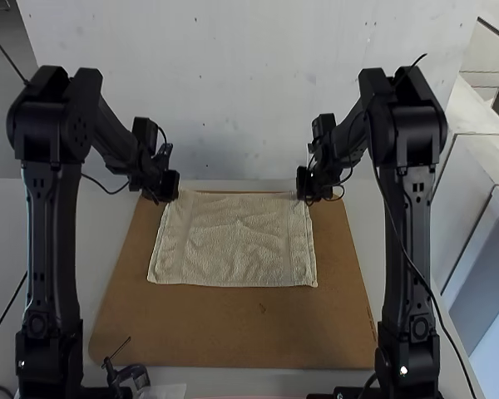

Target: Fold the towel.

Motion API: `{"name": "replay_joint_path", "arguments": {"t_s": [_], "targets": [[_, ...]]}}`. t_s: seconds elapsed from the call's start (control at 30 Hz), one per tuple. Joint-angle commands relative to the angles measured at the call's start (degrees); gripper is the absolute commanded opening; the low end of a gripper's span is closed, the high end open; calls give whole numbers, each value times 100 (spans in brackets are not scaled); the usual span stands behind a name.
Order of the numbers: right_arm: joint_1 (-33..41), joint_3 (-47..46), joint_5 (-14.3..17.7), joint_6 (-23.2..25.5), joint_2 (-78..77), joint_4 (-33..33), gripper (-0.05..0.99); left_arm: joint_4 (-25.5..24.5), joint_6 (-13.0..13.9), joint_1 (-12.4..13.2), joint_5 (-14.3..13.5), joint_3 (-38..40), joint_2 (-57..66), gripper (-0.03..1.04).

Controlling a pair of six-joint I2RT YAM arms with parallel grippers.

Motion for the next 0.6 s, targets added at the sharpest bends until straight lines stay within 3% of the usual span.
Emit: {"name": "replay_joint_path", "arguments": {"t_s": [0.0, 0.57], "targets": [[-114, -15, -34, 50, -456, -36, 1, 13, -1, -46, 43, -56, -483, 1], [-53, -1035, -174, -3, -2091, -467, 1, -268, 192, -177, 60, -1436, -2135, 1]]}}
